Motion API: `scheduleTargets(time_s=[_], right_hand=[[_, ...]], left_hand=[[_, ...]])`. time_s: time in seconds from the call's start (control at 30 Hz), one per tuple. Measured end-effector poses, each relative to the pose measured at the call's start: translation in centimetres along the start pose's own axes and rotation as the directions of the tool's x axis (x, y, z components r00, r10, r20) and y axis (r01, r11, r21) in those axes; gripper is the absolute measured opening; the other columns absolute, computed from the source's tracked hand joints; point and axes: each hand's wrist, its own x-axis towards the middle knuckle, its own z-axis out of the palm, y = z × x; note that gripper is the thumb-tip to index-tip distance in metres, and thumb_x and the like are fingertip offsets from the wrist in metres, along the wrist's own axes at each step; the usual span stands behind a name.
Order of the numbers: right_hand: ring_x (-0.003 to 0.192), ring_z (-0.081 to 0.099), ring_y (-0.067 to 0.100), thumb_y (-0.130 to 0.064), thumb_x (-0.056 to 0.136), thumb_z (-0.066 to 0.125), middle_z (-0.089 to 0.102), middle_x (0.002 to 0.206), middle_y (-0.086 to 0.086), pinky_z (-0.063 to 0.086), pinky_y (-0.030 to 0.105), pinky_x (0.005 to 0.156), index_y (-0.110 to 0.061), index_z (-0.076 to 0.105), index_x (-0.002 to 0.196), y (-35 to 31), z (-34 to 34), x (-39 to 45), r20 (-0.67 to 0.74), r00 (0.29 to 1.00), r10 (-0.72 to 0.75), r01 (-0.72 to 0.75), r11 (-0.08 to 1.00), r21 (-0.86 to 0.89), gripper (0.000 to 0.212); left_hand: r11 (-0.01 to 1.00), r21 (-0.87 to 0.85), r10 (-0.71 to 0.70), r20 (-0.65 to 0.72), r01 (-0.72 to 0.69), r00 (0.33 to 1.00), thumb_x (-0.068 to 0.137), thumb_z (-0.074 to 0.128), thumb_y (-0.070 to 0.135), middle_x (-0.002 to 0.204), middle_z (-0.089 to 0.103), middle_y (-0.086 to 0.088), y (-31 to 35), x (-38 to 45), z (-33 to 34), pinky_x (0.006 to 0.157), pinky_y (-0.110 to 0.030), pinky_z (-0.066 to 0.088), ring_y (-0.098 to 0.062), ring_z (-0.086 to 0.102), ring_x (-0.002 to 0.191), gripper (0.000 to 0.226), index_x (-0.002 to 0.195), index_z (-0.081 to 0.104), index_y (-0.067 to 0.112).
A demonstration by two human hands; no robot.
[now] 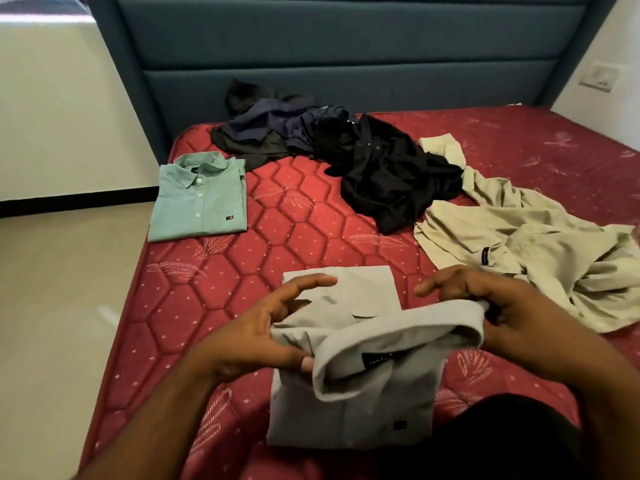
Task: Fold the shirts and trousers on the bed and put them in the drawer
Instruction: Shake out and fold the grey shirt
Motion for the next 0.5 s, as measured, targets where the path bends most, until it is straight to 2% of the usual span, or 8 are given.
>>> scheduleTargets(time_s=[0.03,0.1,0.17,0.23,0.3,0.33,0.4,0.5], right_hand=[[0.102,0.063,0.003,-0.006,0.074,0.081,0.067,0.108,-0.016,0.050,0.014,0.078,-0.033,0.066,0.089,0.0,-0.4,0.8,-0.005,1.000,0.023,-0.023,1.000,0.009,0.034],[0.099,0.063,0.004,0.005,0.068,0.081,0.067,0.107,-0.011,0.052,0.016,0.081,-0.026,0.065,0.105,1.6,-0.7,3.6,-0.067,0.996,0.065,-0.064,0.998,0.017,0.050],[0.096,0.065,0.009,0.007,0.069,0.079,0.065,0.109,-0.004,0.055,0.024,0.081,-0.020,0.060,0.117,5.3,0.2,7.2,-0.166,0.971,0.169,-0.149,0.981,0.128,0.059],[0.090,0.066,0.010,0.007,0.075,0.074,0.065,0.110,0.000,0.055,0.029,0.078,-0.020,0.055,0.119,10.5,2.2,10.0,-0.179,0.917,0.356,-0.295,0.909,0.295,0.055],[0.088,0.067,0.019,0.009,0.079,0.069,0.068,0.106,0.007,0.054,0.029,0.073,-0.010,0.057,0.121,15.9,4.9,11.2,-0.098,0.860,0.501,-0.454,0.838,0.302,0.047],[0.090,0.067,0.020,0.009,0.079,0.069,0.068,0.106,0.008,0.053,0.023,0.070,-0.007,0.057,0.122,17.8,6.0,11.1,-0.095,0.839,0.536,-0.498,0.826,0.266,0.047],[0.092,0.065,0.016,0.005,0.076,0.073,0.066,0.108,0.002,0.051,0.015,0.070,-0.012,0.054,0.124,20.1,7.7,10.7,-0.210,0.795,0.569,-0.515,0.816,0.262,0.054],[0.097,0.063,0.012,0.001,0.078,0.073,0.064,0.109,-0.006,0.052,0.030,0.086,-0.022,0.048,0.134,20.8,9.0,10.2,-0.339,0.748,0.570,-0.451,0.812,0.370,0.065]], left_hand=[[1.000,-0.020,0.004,-0.026,-0.004,1.000,0.065,0.072,-0.015,0.123,0.064,-0.008,0.1,1.0,-0.4,0.087,-0.033,0.054,-0.024,0.063,0.111,0.080,0.130,0.058,0.028],[0.996,-0.093,-0.032,-0.167,0.016,0.985,0.064,0.073,-0.006,0.117,0.066,-0.009,-0.7,3.6,-1.8,0.081,-0.033,0.056,-0.023,0.064,0.101,0.064,0.123,0.064,0.019],[0.973,-0.213,-0.153,-0.326,0.085,0.933,0.059,0.076,0.003,0.114,0.068,-0.010,-2.6,6.4,-3.7,0.076,-0.036,0.056,-0.024,0.066,0.093,0.059,0.116,0.066,0.017],[0.932,-0.288,-0.324,-0.396,0.219,0.859,0.057,0.084,0.016,0.115,0.068,-0.015,-5.5,8.2,-5.6,0.079,-0.042,0.051,-0.028,0.065,0.092,0.068,0.121,0.063,0.017],[0.889,-0.310,-0.446,-0.429,0.336,0.786,0.056,0.091,0.027,0.114,0.068,-0.014,-8.5,8.9,-7.0,0.074,-0.041,0.052,-0.029,0.066,0.091,0.079,0.127,0.058,0.017],[0.884,-0.322,-0.460,-0.461,0.340,0.759,0.060,0.091,0.026,0.113,0.068,-0.013,-9.2,9.2,-7.2,0.070,-0.037,0.052,-0.027,0.066,0.088,0.074,0.126,0.058,0.019],[0.883,-0.333,-0.463,-0.512,0.329,0.724,0.073,0.084,0.021,0.110,0.068,-0.010,-9.5,9.7,-7.2,0.063,-0.030,0.051,-0.024,0.065,0.082,0.057,0.123,0.057,0.021],[0.943,-0.178,-0.331,-0.573,0.280,0.750,0.067,0.083,0.000,0.096,0.070,-0.013,-8.8,10.3,-7.2,0.064,-0.028,0.055,-0.022,0.065,0.077,0.066,0.125,0.058,0.021]])
